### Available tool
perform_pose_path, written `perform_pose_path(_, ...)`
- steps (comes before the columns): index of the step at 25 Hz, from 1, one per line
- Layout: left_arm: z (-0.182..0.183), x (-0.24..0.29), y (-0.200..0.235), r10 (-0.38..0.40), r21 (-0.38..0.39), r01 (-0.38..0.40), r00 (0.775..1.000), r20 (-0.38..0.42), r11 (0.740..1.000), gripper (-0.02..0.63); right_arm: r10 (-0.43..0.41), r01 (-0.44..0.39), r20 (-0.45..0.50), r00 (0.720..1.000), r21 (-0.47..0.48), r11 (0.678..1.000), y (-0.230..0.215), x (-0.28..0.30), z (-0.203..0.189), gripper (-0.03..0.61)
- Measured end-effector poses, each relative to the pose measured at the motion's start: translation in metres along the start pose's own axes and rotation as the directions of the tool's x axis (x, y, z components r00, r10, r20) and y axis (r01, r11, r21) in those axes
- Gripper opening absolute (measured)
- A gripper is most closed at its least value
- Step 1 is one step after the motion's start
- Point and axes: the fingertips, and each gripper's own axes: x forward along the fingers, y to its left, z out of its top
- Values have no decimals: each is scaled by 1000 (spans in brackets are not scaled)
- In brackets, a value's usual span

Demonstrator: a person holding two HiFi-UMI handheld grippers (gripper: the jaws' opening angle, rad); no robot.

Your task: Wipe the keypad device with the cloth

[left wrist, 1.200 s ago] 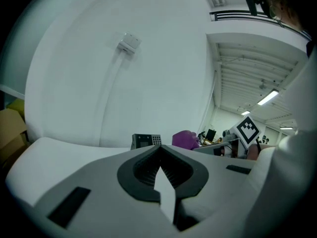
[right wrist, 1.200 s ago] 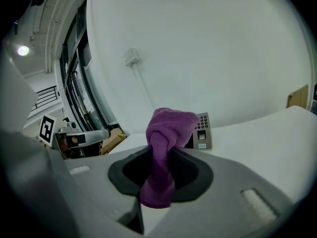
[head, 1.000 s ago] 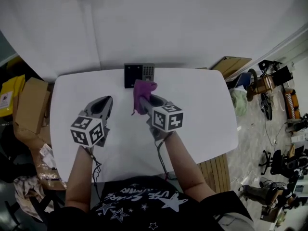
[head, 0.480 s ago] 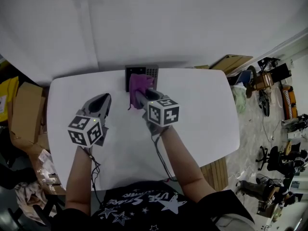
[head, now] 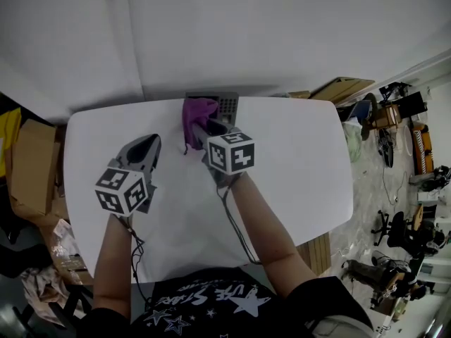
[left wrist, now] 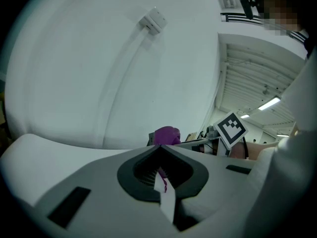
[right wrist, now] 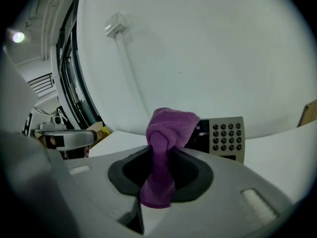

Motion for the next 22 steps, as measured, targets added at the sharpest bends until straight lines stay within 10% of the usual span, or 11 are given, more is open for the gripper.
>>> perform_pose_path(22, -15, 24, -4, 0, 75, 5, 998, -60, 997, 6, -59, 59, -3, 998, 35, 998, -41, 8, -1, 95)
